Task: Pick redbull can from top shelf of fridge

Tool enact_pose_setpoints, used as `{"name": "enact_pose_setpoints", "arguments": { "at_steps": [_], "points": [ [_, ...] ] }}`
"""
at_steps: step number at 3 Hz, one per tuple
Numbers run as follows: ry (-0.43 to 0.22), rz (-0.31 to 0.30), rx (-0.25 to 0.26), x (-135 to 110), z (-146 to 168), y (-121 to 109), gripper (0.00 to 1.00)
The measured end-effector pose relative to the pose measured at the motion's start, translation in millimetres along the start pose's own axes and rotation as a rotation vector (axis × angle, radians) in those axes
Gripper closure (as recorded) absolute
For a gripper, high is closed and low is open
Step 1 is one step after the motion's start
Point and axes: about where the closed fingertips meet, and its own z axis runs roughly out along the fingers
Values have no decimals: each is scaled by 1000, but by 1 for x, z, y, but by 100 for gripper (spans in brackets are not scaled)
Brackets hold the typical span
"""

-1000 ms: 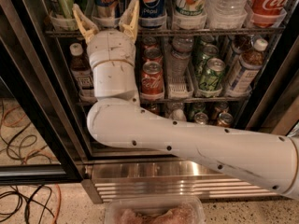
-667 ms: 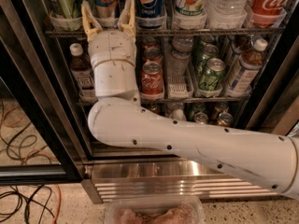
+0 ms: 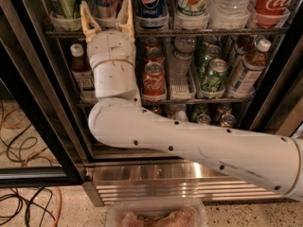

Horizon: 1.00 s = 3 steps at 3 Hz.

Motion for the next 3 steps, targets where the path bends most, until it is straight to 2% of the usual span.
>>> {"name": "enact_pose_setpoints", "arguments": {
  "at_steps": [1,2,3],
  "points": [
    [17,11,-44,1,11,8,31],
    [40,19,-83,7,17,18,31],
    [40,19,-83,6,17,18,36]
  ]
}}
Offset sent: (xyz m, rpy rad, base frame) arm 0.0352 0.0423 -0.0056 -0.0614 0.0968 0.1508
